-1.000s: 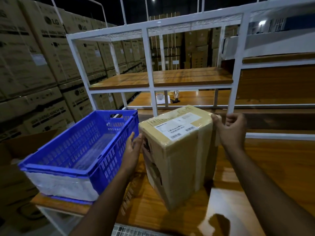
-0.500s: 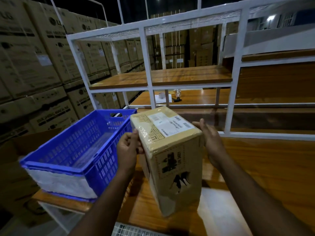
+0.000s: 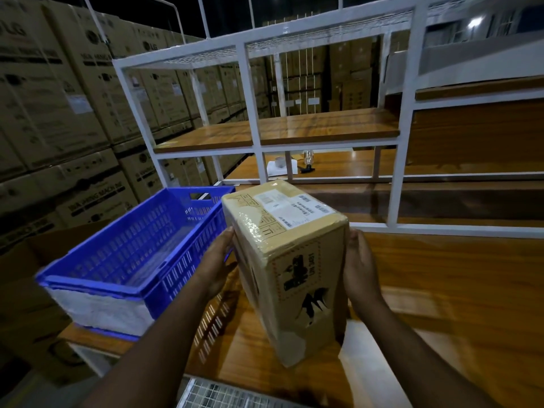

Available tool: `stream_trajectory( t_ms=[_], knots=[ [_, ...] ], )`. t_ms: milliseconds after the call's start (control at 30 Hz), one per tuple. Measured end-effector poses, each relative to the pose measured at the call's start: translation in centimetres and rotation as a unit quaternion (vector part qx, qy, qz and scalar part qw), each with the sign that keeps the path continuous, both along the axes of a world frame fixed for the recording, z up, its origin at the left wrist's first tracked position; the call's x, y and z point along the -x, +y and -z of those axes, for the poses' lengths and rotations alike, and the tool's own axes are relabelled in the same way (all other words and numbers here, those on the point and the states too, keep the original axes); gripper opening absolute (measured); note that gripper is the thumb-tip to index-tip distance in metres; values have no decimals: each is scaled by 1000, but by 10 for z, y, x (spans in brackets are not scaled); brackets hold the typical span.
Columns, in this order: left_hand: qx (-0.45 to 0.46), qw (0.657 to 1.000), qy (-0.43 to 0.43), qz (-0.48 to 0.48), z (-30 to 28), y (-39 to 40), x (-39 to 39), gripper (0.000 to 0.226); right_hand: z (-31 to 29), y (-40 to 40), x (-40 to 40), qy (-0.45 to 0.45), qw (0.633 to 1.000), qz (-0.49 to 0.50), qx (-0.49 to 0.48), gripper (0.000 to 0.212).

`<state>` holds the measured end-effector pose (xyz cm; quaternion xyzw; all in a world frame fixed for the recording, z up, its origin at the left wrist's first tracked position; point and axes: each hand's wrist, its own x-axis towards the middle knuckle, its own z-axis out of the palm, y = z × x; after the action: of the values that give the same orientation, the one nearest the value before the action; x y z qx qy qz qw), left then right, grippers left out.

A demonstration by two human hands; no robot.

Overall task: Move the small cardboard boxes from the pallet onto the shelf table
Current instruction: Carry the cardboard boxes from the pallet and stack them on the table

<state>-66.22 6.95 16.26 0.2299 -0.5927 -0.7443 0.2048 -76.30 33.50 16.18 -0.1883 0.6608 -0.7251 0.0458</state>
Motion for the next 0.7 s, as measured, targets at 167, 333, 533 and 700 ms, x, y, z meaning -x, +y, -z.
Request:
stream_trajectory(
  t_ms=[167, 333, 533, 700],
  knots=[
    [40, 998, 28, -49, -18, 14, 0, 70, -25, -2, 17, -5, 998, 59, 31, 58],
    [138, 983, 91, -77, -71, 18, 0, 52, -82, -13, 41, -7, 996, 59, 60, 83],
    [187, 961, 170, -114, -142, -2, -4, 45, -158, -49, 47, 47, 986, 33, 158, 39],
    [221, 936, 219, -166, -181, -54, -23, 64, -194, -112, 47, 78, 982, 19, 169, 39]
  ],
)
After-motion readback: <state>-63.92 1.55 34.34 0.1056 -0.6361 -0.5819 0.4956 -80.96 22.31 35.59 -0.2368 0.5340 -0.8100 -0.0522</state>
